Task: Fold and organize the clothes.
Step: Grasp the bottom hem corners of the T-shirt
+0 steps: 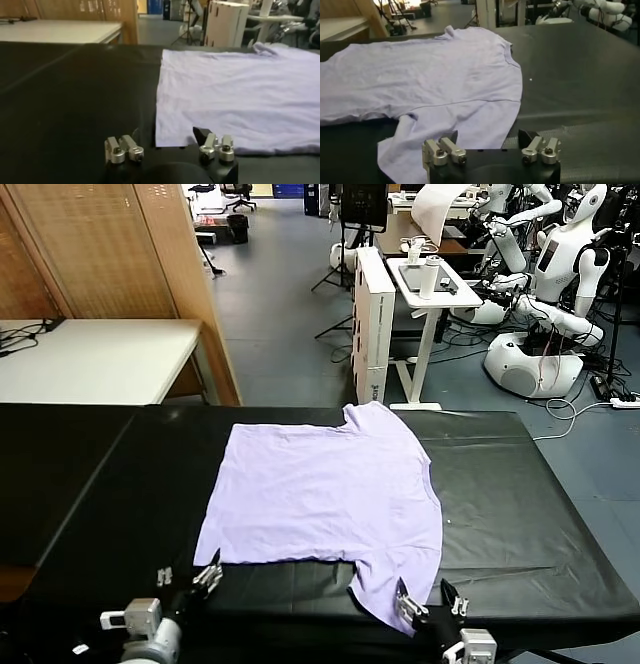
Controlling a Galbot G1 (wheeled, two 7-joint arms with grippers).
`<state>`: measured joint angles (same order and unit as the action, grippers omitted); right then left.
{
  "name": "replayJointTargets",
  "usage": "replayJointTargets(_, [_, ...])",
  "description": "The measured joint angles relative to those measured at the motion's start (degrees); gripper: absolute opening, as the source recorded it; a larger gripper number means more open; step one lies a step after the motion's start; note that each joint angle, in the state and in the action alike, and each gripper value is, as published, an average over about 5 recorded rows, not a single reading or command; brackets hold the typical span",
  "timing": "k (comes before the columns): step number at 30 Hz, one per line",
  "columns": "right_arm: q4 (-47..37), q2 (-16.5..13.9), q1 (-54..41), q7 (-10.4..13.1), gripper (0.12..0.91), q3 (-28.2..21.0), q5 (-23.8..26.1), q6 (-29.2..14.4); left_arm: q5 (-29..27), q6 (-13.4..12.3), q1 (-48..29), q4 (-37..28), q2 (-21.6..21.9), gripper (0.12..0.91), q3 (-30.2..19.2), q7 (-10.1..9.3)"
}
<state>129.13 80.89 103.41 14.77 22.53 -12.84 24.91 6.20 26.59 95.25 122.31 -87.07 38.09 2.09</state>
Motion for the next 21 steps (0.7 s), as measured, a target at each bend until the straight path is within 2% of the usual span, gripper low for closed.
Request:
replayJointTargets(4, [-0.1,0.2,0.2,0.5,0.906,-0.1,0.1,0.3,-0.2,0.6,0.3,0.3,-0.1,0.731,-0.1,-0.02])
replayJointTargets(8, [0.3,0.3,0.6,0.6,0.850,-0.2,0.2,0.7,-0.6,0.9,0.8,1.0,-0.2,0.563,-0.3,0.17])
replayJointTargets(13, [0.8,0.5,1.1,0.8,0.691,-0.7,0.4,1.1,-1.6,1.3,1.9,2.3,-0.3,0.277,-0.4,0.47])
replayJointTargets(15, [1.0,0.6,1.3,0.8,0.615,-0.9,0.5,1.2,-1.7,1.6,2.2,2.8,-0.3,0.222,-0.5,0.55])
replayJointTargets(17, [1.1,0.7,1.5,0.8,0.529,-1.1,0.5,1.2,-1.7,2.0,2.5,3.3,-0.3,0.204,-0.7,0.64])
replayJointTargets(21, [1.2,0.8,1.8,0.8,0.293,-1.3,0.5,1.3,-1.8,2.7,2.9,3.8,-0.4,0.188,-1.0,0.96])
